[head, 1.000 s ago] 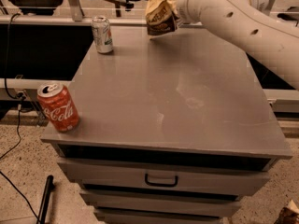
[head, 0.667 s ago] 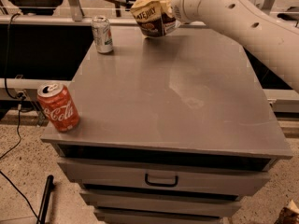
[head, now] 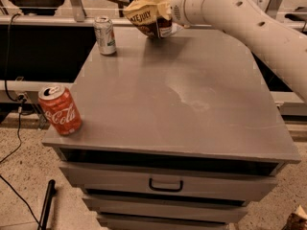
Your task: Move brown chip bag near 7up can
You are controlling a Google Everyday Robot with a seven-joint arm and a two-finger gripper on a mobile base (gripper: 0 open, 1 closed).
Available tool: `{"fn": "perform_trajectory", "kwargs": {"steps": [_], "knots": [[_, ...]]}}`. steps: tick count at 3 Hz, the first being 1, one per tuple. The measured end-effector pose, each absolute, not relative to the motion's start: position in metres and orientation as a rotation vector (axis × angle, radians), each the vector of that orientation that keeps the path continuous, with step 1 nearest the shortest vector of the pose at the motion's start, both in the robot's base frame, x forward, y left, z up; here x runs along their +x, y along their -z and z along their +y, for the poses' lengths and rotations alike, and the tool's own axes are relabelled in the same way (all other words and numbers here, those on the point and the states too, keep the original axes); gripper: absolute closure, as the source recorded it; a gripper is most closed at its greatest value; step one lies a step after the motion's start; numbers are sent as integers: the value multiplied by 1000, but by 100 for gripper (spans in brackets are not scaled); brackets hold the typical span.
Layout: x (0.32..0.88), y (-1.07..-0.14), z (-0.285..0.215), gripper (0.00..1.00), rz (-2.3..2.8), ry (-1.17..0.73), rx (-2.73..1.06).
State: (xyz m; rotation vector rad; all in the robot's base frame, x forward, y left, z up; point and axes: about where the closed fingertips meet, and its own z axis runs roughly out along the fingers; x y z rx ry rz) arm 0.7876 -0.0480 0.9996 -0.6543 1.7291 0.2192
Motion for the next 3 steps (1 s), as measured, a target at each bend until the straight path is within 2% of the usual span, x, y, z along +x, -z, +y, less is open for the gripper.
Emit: {"fn": "perform_trajectory", "kwargs": {"steps": [3], "knots": [[778,-972,11,100,1690,-389,-730]]}}
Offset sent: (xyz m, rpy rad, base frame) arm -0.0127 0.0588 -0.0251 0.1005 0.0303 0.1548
